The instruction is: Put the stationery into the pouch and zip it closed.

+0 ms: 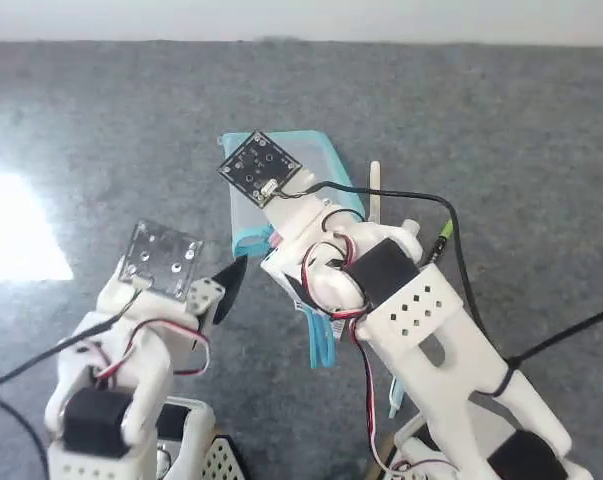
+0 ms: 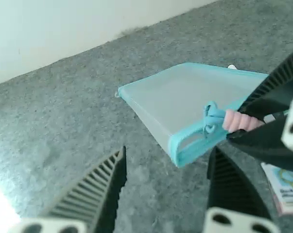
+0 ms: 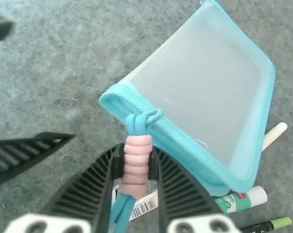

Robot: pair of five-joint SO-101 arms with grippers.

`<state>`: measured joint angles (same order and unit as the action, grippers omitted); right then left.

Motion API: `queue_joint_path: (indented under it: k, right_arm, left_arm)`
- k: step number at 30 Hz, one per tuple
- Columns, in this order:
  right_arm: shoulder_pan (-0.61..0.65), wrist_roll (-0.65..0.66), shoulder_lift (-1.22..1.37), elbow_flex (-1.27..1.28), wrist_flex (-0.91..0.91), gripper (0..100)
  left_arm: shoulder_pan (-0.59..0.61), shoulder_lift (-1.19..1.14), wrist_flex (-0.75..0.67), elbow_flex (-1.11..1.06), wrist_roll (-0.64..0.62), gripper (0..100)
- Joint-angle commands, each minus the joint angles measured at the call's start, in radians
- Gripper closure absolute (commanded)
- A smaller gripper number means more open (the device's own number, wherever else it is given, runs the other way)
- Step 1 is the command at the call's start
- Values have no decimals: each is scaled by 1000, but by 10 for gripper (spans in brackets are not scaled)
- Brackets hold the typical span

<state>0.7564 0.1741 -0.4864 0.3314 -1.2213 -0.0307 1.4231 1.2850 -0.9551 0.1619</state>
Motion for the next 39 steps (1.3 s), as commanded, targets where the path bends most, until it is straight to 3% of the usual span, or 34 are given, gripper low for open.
queue_joint_path:
  k: [1,16,24,39]
  right_arm:
    - [8,-12,-65,-11,12,991]
    - [13,-2,-255,60,-15,991]
    - [13,-2,-255,91,13,991]
    - [12,-2,-255,140,64,991]
  left_arm:
    - [-2,-35,-106,-74,-25,739]
    - [72,-37,-238,-182,-68,739]
    - [-5,-29,-101,-130,-68,739]
    - [-57,-29,-68,-120,-60,737]
